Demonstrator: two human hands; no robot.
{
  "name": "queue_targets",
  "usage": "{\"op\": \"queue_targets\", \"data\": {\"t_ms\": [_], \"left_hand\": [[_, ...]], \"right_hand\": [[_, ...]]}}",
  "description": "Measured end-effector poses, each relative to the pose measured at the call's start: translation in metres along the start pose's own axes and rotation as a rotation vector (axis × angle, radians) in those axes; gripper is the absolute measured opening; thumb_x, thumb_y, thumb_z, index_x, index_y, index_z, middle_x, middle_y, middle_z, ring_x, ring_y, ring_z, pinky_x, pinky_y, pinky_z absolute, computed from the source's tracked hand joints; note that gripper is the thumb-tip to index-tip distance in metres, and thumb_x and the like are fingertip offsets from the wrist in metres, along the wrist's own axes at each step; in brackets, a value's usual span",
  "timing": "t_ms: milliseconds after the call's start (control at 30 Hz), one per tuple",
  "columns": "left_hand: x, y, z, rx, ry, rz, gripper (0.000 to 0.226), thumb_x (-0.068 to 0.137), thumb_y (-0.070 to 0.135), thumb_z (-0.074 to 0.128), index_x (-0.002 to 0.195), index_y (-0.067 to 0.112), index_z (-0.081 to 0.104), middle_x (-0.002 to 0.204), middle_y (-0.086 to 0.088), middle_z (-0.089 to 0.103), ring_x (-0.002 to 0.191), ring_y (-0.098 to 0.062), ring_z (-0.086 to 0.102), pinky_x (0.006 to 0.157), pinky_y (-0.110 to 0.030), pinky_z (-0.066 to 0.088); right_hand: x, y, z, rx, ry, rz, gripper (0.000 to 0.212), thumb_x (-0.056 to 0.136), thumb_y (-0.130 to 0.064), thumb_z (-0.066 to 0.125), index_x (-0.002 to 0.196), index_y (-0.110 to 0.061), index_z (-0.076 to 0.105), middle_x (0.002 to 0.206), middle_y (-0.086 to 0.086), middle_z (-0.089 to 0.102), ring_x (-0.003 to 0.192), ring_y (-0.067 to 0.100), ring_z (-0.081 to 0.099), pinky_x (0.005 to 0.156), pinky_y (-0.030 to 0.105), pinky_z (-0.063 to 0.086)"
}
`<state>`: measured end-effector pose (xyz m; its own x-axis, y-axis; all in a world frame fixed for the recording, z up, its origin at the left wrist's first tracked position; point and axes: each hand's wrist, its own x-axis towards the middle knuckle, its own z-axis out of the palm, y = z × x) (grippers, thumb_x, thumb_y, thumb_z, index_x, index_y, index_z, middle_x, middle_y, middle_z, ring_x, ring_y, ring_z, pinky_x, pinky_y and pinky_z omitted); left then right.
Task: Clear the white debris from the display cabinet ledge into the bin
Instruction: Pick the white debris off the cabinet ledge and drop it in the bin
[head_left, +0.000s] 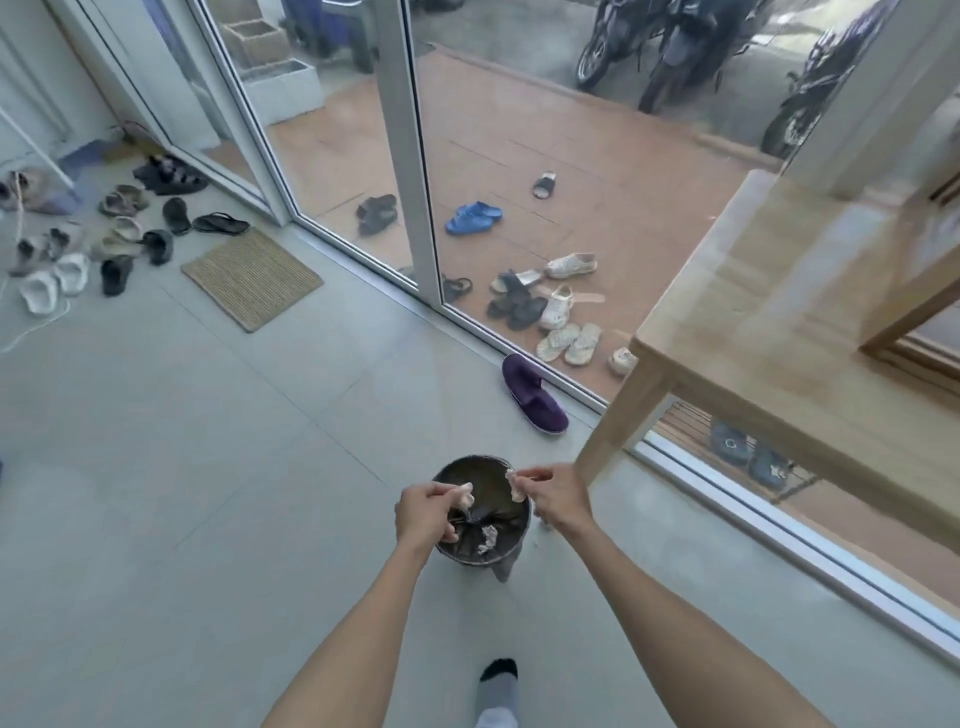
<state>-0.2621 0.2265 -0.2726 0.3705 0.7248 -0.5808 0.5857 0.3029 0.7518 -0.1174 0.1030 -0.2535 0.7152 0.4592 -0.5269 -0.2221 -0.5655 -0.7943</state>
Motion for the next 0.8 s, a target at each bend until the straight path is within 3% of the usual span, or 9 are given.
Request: {"op": "queue_targets", "data": {"t_ms": [200, 300, 467, 667, 800], "left_hand": [[0.011, 0.001, 0.009, 0.027, -0.005, -0.008, 0.020, 0.077, 0.032, 0.082, 0.079, 0.013, 0.076, 0.074, -0.001, 0.077, 0.033, -0.023, 0.055, 0.043, -0.028, 0.054], [0.016, 0.003, 0.010, 0.033, -0.016, -0.009, 0.019, 0.079, 0.032, 0.081, 0.080, 0.014, 0.075, 0.073, 0.001, 0.077, 0.034, -0.025, 0.057, 0.047, -0.032, 0.057], [0.019, 0.001, 0.010, 0.078, -0.030, 0.031, 0.011, 0.086, 0.023, 0.069, 0.091, 0.014, 0.075, 0.084, 0.004, 0.077, 0.037, -0.026, 0.062, 0.052, -0.039, 0.062], [0.010, -0.008, -0.002, 0.166, -0.034, 0.049, 0.010, 0.088, 0.027, 0.067, 0.081, 0.023, 0.072, 0.089, 0.003, 0.077, 0.042, -0.028, 0.067, 0.063, -0.042, 0.063], [0.003, 0.003, -0.012, 0.244, -0.053, 0.099, 0.014, 0.089, 0.033, 0.065, 0.089, 0.021, 0.073, 0.097, 0.002, 0.075, 0.046, -0.029, 0.070, 0.066, -0.039, 0.063]], "right_hand": [[0.017, 0.009, 0.011, -0.028, 0.003, 0.016, 0.011, 0.081, -0.026, 0.080, 0.078, -0.015, 0.080, 0.060, 0.003, 0.069, 0.032, 0.008, 0.038, 0.036, 0.016, 0.030], [0.021, 0.012, 0.017, -0.083, 0.004, 0.022, 0.012, 0.080, -0.029, 0.080, 0.082, -0.017, 0.080, 0.064, 0.003, 0.072, 0.033, 0.009, 0.042, 0.035, 0.017, 0.033], [0.025, 0.015, 0.019, -0.176, -0.037, 0.027, 0.015, 0.082, -0.017, 0.072, 0.096, -0.016, 0.077, 0.081, 0.005, 0.075, 0.041, 0.016, 0.056, 0.033, 0.019, 0.041], [0.022, 0.018, 0.014, -0.246, -0.052, -0.006, 0.019, 0.084, -0.016, 0.068, 0.101, -0.016, 0.077, 0.089, 0.004, 0.075, 0.038, 0.013, 0.055, 0.034, 0.019, 0.041], [0.016, 0.010, 0.002, -0.322, -0.055, -0.053, 0.022, 0.085, -0.029, 0.069, 0.105, -0.023, 0.075, 0.095, -0.003, 0.075, 0.047, 0.009, 0.057, 0.046, 0.022, 0.050]]}}
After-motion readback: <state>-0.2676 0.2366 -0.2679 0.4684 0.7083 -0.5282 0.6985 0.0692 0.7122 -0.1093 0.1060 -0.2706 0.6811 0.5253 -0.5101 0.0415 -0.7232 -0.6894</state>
